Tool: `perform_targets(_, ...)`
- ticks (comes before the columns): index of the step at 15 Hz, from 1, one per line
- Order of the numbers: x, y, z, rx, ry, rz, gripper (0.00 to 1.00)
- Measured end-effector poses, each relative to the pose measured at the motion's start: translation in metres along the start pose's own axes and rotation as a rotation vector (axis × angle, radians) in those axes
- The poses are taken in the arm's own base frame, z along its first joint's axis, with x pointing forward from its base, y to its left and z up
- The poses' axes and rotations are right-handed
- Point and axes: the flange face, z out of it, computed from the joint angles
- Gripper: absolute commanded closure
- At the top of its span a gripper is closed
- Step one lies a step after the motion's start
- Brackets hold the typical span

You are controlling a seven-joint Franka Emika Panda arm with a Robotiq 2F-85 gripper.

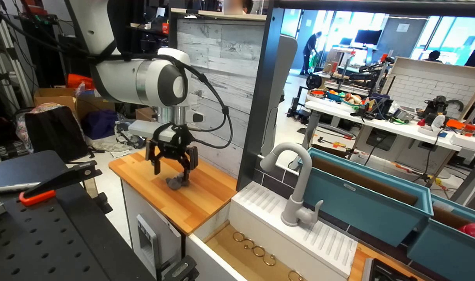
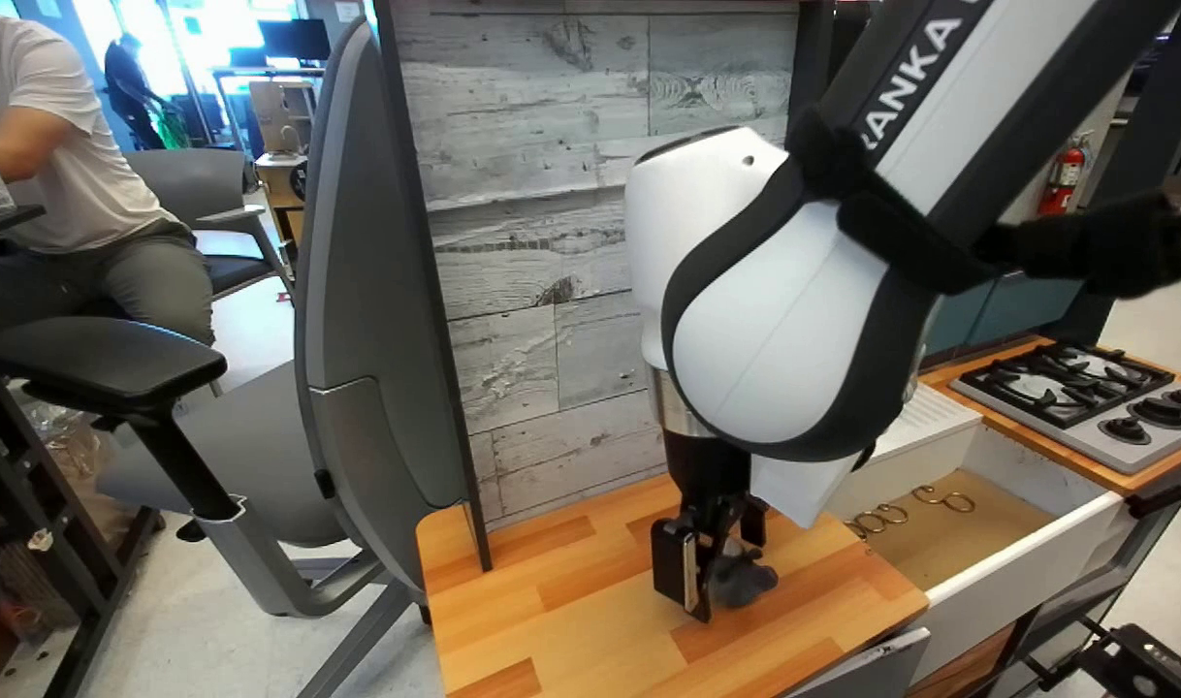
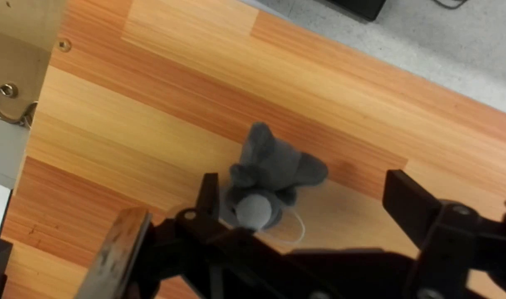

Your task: Move the gray doll to the left

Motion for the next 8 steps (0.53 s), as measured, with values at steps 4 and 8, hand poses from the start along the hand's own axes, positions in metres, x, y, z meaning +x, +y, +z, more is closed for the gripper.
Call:
perform_targets(4,0.008,0.007,-0.003,0.011,0.091,0.076,0.00)
perform_targets(8,0.007,0.014,-0.001,0.005,0.101,0.145,0.00)
